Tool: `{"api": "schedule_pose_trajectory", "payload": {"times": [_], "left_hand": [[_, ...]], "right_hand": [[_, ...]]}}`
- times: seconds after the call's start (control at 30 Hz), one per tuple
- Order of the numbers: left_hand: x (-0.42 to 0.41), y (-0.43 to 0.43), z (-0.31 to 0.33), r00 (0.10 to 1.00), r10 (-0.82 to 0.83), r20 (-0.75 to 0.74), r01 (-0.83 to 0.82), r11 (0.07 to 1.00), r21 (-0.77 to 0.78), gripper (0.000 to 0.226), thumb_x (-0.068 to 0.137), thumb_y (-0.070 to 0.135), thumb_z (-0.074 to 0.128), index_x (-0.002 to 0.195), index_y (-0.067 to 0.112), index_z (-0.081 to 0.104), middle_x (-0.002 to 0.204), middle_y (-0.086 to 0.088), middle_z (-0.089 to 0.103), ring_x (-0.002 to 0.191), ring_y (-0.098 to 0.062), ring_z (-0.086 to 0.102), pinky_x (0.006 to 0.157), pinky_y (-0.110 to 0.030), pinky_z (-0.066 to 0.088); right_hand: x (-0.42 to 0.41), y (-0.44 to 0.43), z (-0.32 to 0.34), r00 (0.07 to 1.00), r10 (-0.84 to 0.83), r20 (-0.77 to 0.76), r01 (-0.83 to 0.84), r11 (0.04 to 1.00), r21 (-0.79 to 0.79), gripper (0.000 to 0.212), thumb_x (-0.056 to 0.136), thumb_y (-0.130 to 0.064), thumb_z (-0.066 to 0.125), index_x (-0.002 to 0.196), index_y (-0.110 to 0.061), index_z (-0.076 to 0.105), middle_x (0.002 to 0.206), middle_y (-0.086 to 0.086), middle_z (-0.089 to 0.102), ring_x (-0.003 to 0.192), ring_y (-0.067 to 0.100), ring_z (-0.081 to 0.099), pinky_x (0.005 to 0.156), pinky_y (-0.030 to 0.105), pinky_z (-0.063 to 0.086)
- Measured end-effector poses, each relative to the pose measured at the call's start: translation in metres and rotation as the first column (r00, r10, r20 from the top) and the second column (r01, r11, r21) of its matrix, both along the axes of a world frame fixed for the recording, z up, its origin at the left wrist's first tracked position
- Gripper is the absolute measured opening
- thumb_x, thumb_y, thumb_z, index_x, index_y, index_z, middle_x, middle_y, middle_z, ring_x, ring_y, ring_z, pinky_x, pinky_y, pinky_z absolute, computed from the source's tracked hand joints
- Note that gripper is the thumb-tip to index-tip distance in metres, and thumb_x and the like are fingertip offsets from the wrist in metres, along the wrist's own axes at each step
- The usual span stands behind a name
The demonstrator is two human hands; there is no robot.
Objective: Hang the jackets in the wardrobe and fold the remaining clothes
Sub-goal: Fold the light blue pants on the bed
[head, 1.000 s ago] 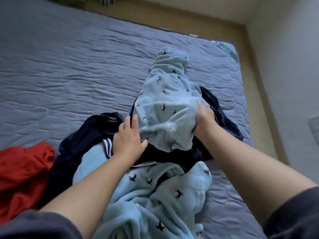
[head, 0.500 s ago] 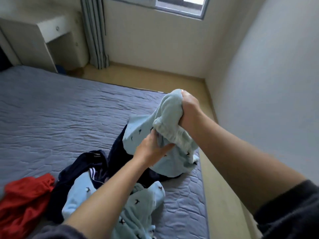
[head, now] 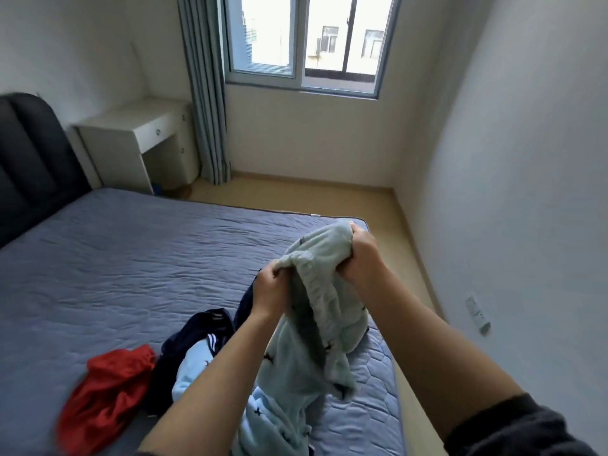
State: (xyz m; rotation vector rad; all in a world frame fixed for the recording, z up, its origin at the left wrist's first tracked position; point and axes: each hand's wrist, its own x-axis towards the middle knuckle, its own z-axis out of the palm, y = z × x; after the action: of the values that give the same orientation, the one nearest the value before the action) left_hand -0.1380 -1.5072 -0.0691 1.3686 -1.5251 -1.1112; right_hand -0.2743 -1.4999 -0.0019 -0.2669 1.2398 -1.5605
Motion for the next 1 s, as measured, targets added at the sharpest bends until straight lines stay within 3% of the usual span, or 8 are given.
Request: {"api": "schedule_pose_trajectory", "payload": {"times": [0.07, 0.17, 0.27, 0.37, 0.47, 0.7, 0.83, 1.0], "left_hand": [[0.018, -0.005, 0.007, 0.989, 0.08, -0.123, -0.089, 0.993, -0.073, 0.018, 0.089, 0.026, 0.051, 0.087, 0.015, 0.065, 0.078, -0.001, 0.063, 0.081, -0.024, 0.06, 0.065, -0.03, 0.045], [0.037, -0.018, 0.033, 0.998, -0.063, 0.028, 0.068, 0.956, -0.284, 0.019, 0.089, 0.011, 0.052, 0.076, 0.021, 0.062, 0.067, 0.006, 0.061, 0.063, -0.005, 0.054, 0.053, -0.016, 0.041], [0.038, -0.025, 0.054, 0.945, -0.132, 0.299, 0.24, 0.901, -0.361, 0.018, 0.086, 0.013, 0.053, 0.068, 0.015, 0.055, 0.062, 0.001, 0.058, 0.061, -0.014, 0.054, 0.056, -0.029, 0.04], [0.032, -0.028, 0.071, 0.859, -0.155, 0.489, 0.348, 0.877, -0.333, 0.014, 0.08, 0.017, 0.056, 0.067, 0.015, 0.054, 0.069, -0.006, 0.061, 0.074, -0.027, 0.058, 0.06, -0.031, 0.041], [0.024, -0.026, 0.075, 0.8, -0.149, 0.581, 0.396, 0.859, -0.325, 0.005, 0.075, 0.018, 0.058, 0.07, 0.017, 0.059, 0.076, -0.008, 0.064, 0.079, -0.027, 0.059, 0.065, -0.03, 0.044], [0.036, -0.033, 0.07, 0.813, -0.097, 0.574, 0.395, 0.816, -0.421, 0.006, 0.074, 0.023, 0.062, 0.073, 0.019, 0.058, 0.079, -0.006, 0.067, 0.079, -0.026, 0.06, 0.063, -0.03, 0.044], [0.065, -0.055, 0.047, 0.722, 0.01, 0.692, 0.415, 0.794, -0.445, 0.006, 0.085, 0.015, 0.053, 0.079, 0.017, 0.053, 0.087, -0.006, 0.062, 0.083, -0.032, 0.061, 0.061, -0.031, 0.038], [0.12, -0.084, 0.02, 0.558, 0.059, 0.828, 0.223, 0.95, -0.218, 0.014, 0.087, 0.009, 0.046, 0.077, 0.019, 0.049, 0.095, -0.004, 0.055, 0.092, -0.028, 0.058, 0.069, -0.033, 0.043]], "right_hand": [[-0.01, 0.011, -0.006, 0.999, 0.052, -0.014, -0.052, 0.999, 0.012, 0.045, 0.101, -0.024, 0.038, 0.132, 0.008, 0.045, 0.116, 0.029, 0.059, 0.103, 0.038, 0.061, 0.091, 0.045, 0.05], [-0.026, 0.027, -0.015, 0.892, 0.27, -0.362, -0.185, 0.95, 0.252, 0.025, 0.095, -0.022, 0.048, 0.114, -0.007, 0.056, 0.09, 0.015, 0.056, 0.069, 0.022, 0.056, 0.065, 0.032, 0.048], [-0.03, 0.038, -0.019, 0.526, 0.464, -0.713, -0.158, 0.877, 0.454, 0.034, 0.089, -0.037, 0.058, 0.116, -0.021, 0.045, 0.096, 0.006, 0.06, 0.079, 0.018, 0.059, 0.073, 0.032, 0.047], [-0.009, 0.042, -0.013, 0.435, 0.447, -0.782, -0.336, 0.886, 0.32, 0.088, 0.071, -0.053, 0.072, 0.143, -0.032, 0.026, 0.102, -0.009, 0.061, 0.094, 0.008, 0.061, 0.081, 0.025, 0.047], [0.025, 0.043, -0.016, 0.316, 0.523, -0.791, -0.451, 0.817, 0.359, 0.071, 0.057, -0.053, 0.069, 0.122, -0.046, 0.041, 0.099, -0.012, 0.063, 0.094, 0.008, 0.062, 0.081, 0.027, 0.052], [0.05, 0.032, -0.014, 0.081, 0.461, -0.884, -0.04, 0.888, 0.459, 0.03, 0.076, -0.031, 0.048, 0.104, -0.025, 0.057, 0.109, 0.005, 0.064, 0.105, 0.028, 0.059, 0.083, 0.033, 0.048], [0.027, 0.028, 0.003, -0.153, 0.449, -0.88, 0.203, 0.886, 0.417, 0.026, 0.08, -0.015, 0.049, 0.1, -0.019, 0.064, 0.114, 0.006, 0.065, 0.107, 0.028, 0.06, 0.078, 0.029, 0.042], [-0.024, 0.031, 0.015, -0.287, 0.356, -0.889, 0.365, 0.899, 0.242, 0.017, 0.077, -0.011, 0.048, 0.082, -0.019, 0.063, 0.098, 0.008, 0.069, 0.095, 0.033, 0.065, 0.071, 0.03, 0.041]]}}
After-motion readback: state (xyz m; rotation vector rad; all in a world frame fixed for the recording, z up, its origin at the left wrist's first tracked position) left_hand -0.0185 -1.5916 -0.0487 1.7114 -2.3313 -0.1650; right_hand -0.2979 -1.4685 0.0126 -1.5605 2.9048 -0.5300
